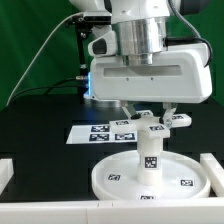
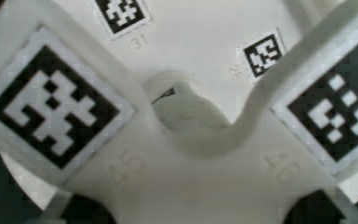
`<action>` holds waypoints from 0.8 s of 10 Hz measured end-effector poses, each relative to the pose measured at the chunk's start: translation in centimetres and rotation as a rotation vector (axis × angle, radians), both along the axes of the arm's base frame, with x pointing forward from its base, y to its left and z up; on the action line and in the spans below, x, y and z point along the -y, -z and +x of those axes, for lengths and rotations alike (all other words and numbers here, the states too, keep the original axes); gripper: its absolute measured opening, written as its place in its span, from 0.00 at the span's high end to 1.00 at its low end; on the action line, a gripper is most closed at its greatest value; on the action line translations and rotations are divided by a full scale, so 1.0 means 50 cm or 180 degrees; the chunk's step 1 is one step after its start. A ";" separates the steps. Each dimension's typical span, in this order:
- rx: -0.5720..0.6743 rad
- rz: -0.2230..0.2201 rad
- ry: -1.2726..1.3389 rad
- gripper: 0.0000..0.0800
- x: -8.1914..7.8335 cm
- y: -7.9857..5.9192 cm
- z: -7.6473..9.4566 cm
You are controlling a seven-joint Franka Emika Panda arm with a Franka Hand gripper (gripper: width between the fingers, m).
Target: Assemble round table
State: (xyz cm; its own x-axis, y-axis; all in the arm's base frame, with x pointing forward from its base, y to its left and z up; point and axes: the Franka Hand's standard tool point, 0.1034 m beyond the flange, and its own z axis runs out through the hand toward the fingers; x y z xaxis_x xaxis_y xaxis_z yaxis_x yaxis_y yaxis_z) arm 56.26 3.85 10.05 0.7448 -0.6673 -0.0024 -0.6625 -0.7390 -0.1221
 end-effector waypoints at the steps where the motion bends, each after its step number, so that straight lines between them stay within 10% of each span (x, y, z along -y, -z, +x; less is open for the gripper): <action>1: -0.0026 0.0047 0.0281 0.45 0.001 0.001 0.000; 6: -0.0121 0.0257 0.1793 0.45 0.003 0.003 -0.002; 8: -0.0108 0.0250 0.1638 0.23 0.001 0.003 -0.002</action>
Offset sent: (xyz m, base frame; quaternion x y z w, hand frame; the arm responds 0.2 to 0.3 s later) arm -0.0069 -0.0011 -0.0040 -0.0256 -0.0104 0.3446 0.9383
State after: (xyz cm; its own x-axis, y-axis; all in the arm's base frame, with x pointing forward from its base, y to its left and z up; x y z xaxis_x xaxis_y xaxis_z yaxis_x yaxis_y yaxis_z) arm 56.17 3.82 9.90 0.3191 -0.9438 -0.0856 -0.9422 -0.3062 -0.1362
